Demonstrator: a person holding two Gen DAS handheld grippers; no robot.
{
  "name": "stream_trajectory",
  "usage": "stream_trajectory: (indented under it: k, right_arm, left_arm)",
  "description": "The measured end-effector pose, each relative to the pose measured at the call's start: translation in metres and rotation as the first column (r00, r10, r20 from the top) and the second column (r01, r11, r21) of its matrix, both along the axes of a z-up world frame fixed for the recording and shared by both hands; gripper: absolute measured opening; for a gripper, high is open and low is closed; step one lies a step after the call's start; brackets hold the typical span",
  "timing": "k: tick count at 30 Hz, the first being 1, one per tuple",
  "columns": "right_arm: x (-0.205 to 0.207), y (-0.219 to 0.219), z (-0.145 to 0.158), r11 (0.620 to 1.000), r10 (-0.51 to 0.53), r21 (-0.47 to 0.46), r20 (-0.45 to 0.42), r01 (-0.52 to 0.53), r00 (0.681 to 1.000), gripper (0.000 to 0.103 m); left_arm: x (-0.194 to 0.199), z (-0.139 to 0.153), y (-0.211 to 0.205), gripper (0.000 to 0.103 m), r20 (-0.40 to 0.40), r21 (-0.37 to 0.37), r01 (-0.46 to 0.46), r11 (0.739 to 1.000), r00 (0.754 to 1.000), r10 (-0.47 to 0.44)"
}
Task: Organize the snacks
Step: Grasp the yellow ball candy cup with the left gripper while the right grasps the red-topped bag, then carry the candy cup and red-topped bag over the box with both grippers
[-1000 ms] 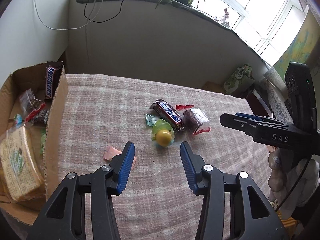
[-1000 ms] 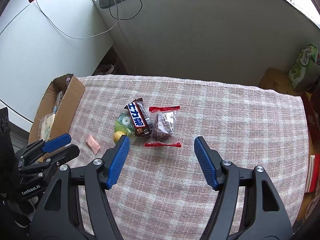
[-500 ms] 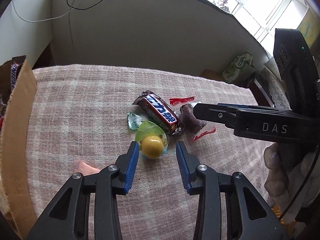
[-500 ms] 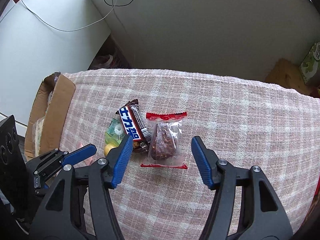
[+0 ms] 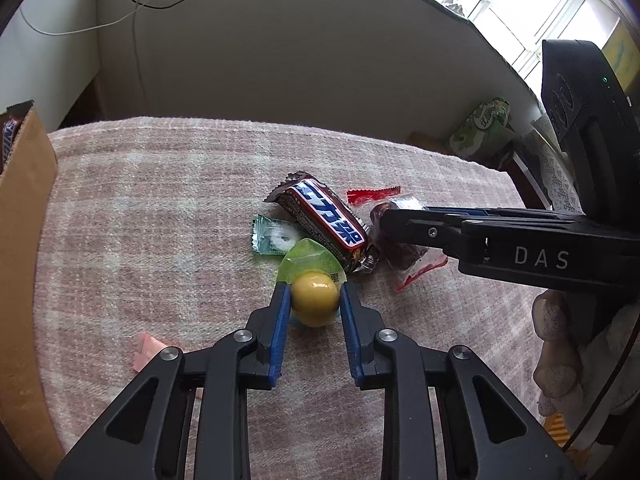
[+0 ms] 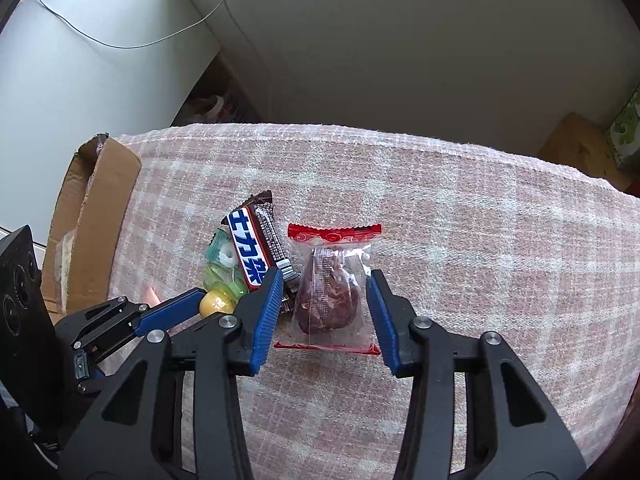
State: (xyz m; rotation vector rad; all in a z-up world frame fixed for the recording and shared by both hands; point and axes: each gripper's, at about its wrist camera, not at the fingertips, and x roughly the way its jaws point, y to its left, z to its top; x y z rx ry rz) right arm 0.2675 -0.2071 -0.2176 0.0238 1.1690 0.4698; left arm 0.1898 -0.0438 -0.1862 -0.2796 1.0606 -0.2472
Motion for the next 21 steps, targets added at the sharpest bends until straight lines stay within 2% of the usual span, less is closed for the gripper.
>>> stream_trajectory:
  k: [1,2,9,21]
  right_arm:
    - [0.0,0.0,0.0,1.0,0.0,-0.002,-0.001,0.0,1.0,0.033]
    - [0.001,0.0,-0.001,1.0,0.0,0.001,-0.003,0.0,1.0,0.032]
    - [-0.002,-0.003,0.0,1.0,-0.003,0.002,0.003,0.003,1.0,0.03]
    - [-0.017,-0.025,0.018,0.998,-0.037,0.042,0.04,0.036,0.998,0.03]
  left_arm:
    - [0.0,0.0,-0.001,0.024,0.002,0.001,0.002,1.0,1.0,-0.002]
    - [0.001,-0.001,-0.003,0.023,0.003,0.0,0.003,1.0,1.0,-0.003]
    - [-0.002,0.002,0.004,0.023,0.006,-0.004,0.004,1.0,1.0,-0.004]
    - [-0.013,0.019,0.019,0.023,0.038,-0.018,-0.002,1.0,0.999,0.002]
